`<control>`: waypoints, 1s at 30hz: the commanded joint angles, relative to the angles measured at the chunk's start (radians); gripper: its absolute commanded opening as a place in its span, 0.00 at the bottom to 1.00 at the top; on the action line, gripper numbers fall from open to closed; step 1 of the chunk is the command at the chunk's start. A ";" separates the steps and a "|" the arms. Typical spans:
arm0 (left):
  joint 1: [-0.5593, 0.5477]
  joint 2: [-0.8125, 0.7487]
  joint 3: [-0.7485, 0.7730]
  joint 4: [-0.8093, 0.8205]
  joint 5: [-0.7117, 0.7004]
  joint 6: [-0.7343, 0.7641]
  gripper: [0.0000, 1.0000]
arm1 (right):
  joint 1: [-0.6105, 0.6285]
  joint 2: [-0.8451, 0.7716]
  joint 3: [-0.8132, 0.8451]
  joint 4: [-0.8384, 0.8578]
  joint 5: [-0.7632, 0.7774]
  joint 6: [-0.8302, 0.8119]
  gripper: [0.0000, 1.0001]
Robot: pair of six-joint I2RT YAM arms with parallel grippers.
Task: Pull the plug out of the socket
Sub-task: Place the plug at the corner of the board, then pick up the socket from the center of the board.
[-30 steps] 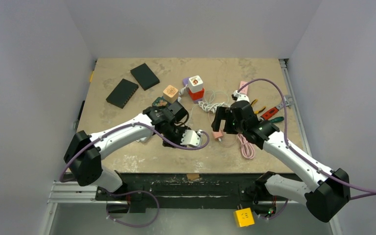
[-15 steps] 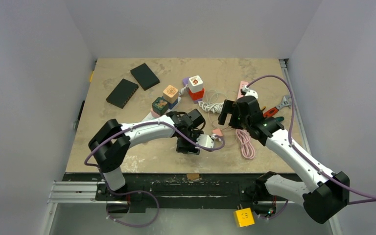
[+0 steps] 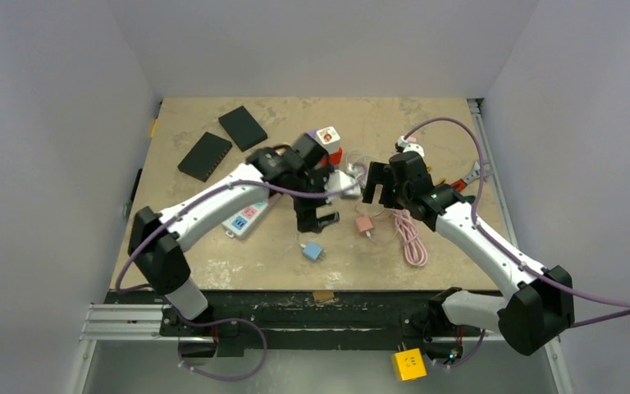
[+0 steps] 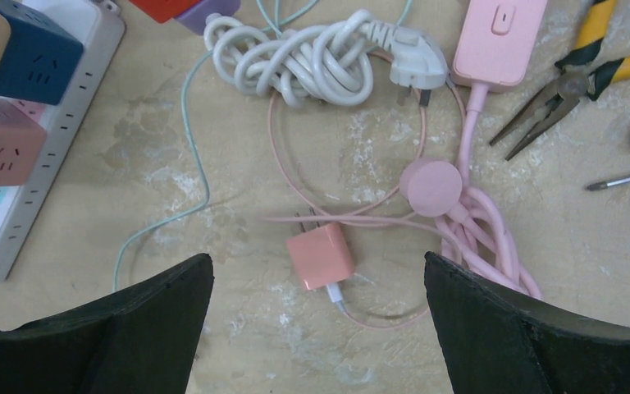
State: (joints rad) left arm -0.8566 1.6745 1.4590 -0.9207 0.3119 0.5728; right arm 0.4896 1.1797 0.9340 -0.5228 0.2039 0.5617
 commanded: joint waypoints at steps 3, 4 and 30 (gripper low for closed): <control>0.291 -0.190 0.180 -0.160 0.138 -0.108 1.00 | -0.002 0.065 0.098 0.094 0.020 -0.077 0.99; 0.336 -0.218 0.166 -0.149 0.150 -0.112 1.00 | 0.000 0.072 0.099 0.114 0.005 -0.081 0.99; 0.824 -0.277 -0.234 -0.007 0.260 -0.068 1.00 | 0.140 0.657 0.463 0.376 0.155 -0.409 0.99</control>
State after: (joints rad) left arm -0.0635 1.4414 1.2041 -0.9371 0.4992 0.4904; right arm 0.6281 1.8153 1.3483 -0.2951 0.3134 0.2691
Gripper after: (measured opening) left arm 0.998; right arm 0.987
